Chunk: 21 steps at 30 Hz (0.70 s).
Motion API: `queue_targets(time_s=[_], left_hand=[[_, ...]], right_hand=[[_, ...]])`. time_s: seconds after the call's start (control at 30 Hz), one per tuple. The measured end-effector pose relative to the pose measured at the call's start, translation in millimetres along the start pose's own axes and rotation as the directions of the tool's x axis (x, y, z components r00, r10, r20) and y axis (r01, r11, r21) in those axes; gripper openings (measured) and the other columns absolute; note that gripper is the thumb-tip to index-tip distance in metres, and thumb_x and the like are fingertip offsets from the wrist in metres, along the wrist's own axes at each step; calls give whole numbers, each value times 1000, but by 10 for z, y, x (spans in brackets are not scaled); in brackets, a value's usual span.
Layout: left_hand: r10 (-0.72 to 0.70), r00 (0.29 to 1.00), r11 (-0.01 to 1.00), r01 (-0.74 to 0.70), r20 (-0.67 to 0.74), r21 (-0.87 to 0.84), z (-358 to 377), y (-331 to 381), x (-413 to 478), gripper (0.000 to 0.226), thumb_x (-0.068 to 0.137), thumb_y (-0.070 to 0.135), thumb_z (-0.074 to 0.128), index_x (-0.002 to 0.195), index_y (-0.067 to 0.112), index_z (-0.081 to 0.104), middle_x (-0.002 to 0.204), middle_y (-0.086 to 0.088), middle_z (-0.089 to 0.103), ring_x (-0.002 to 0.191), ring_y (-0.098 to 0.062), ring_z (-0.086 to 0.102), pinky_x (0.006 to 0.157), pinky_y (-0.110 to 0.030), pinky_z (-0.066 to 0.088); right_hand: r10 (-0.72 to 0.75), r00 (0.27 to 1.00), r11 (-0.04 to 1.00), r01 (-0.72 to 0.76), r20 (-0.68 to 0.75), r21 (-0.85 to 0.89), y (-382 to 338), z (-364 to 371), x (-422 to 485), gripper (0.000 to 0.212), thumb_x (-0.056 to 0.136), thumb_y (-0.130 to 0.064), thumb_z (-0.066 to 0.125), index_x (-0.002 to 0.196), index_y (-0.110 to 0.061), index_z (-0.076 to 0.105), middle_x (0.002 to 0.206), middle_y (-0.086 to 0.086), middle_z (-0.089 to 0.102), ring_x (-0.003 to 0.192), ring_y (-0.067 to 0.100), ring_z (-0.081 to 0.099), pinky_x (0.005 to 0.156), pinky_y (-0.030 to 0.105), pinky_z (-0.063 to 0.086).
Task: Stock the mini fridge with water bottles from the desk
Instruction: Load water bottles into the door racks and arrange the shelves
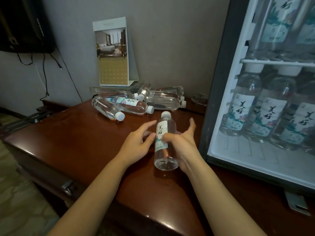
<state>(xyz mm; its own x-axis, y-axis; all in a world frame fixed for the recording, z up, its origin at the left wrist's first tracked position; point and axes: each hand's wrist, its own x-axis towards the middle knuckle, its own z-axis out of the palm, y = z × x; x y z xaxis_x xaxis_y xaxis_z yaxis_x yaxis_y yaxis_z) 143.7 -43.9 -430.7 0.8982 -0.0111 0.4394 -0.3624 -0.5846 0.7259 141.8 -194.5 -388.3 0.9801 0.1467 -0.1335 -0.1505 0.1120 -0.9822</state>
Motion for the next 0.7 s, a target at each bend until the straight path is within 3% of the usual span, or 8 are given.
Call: queue_targets(time_s=[0.07, 0.17, 0.33, 0.43, 0.53, 0.6, 0.63, 0.7], left_hand=[[-6, 1000, 996, 4, -23, -87, -12, 17, -10, 45, 95, 18, 50, 137, 31, 40, 112, 11, 67, 97, -8, 64, 86, -25, 48], [-10, 999, 987, 3, -42, -163, -33, 47, -18, 45, 96, 15, 48, 137, 32, 37, 119, 12, 62, 115, 3, 54, 94, -18, 46], [3, 996, 988, -18, -93, -156, -49, 30, -23, 30, 95, 9, 47, 114, 31, 54, 96, 15, 68, 91, -1, 64, 77, -25, 52], [59, 982, 990, -80, -179, -114, -53, 33, -39, 25, 92, 18, 42, 112, 26, 56, 91, 11, 69, 83, -7, 66, 72, -32, 54], [125, 960, 980, -159, -249, -119, -34, 75, -59, 29, 94, 31, 35, 112, 22, 56, 91, 13, 66, 83, -3, 64, 70, -19, 49], [155, 955, 976, -188, -253, -113, -26, 96, -78, 38, 91, 43, 34, 113, 21, 55, 92, 14, 66, 83, -2, 64, 68, -16, 48], [157, 957, 975, -190, -242, -119, -25, 107, -81, 42, 89, 46, 36, 115, 20, 55, 93, 14, 66, 84, -1, 64, 68, -15, 48], [121, 971, 961, -167, -207, -220, -18, 157, -81, 44, 85, 47, 42, 114, 17, 55, 94, 11, 67, 85, -1, 65, 69, -14, 48]], right_hand=[[-63, 998, 997, 61, 30, 52, -10, -22, 18, 117, 70, 14, 63, 144, -45, -6, 126, 4, 53, 103, 23, 58, 77, 44, 53], [-162, 980, 984, 153, 115, 89, -13, -27, 34, 122, 67, 21, 61, 142, -50, -3, 131, 5, 48, 111, 23, 57, 89, 51, 51], [-245, 928, 967, 254, 282, 4, -12, -17, 24, 120, 67, 20, 64, 141, -52, 1, 129, 0, 49, 113, 16, 57, 89, 39, 51], [-267, 892, 941, 324, 365, -101, -22, 13, -12, 113, 71, 15, 63, 143, -46, 1, 133, -4, 44, 117, 14, 52, 90, 33, 50], [-311, 879, 837, 434, 363, -333, 34, 98, -10, 121, 59, -14, 78, 137, -57, -4, 144, -4, 32, 132, 17, 38, 103, 42, 43], [-291, 891, 825, 419, 350, -380, 32, 113, -3, 126, 47, -33, 81, 130, -67, -7, 144, -3, 31, 132, 21, 39, 104, 48, 42], [-270, 892, 831, 406, 362, -381, 22, 92, 6, 128, 48, -31, 82, 131, -65, -9, 141, -3, 33, 127, 20, 44, 101, 46, 45], [-231, 884, 859, 381, 407, -342, -30, 28, -15, 125, 63, -10, 81, 141, -49, -8, 127, -13, 42, 109, 9, 55, 92, 32, 52]])
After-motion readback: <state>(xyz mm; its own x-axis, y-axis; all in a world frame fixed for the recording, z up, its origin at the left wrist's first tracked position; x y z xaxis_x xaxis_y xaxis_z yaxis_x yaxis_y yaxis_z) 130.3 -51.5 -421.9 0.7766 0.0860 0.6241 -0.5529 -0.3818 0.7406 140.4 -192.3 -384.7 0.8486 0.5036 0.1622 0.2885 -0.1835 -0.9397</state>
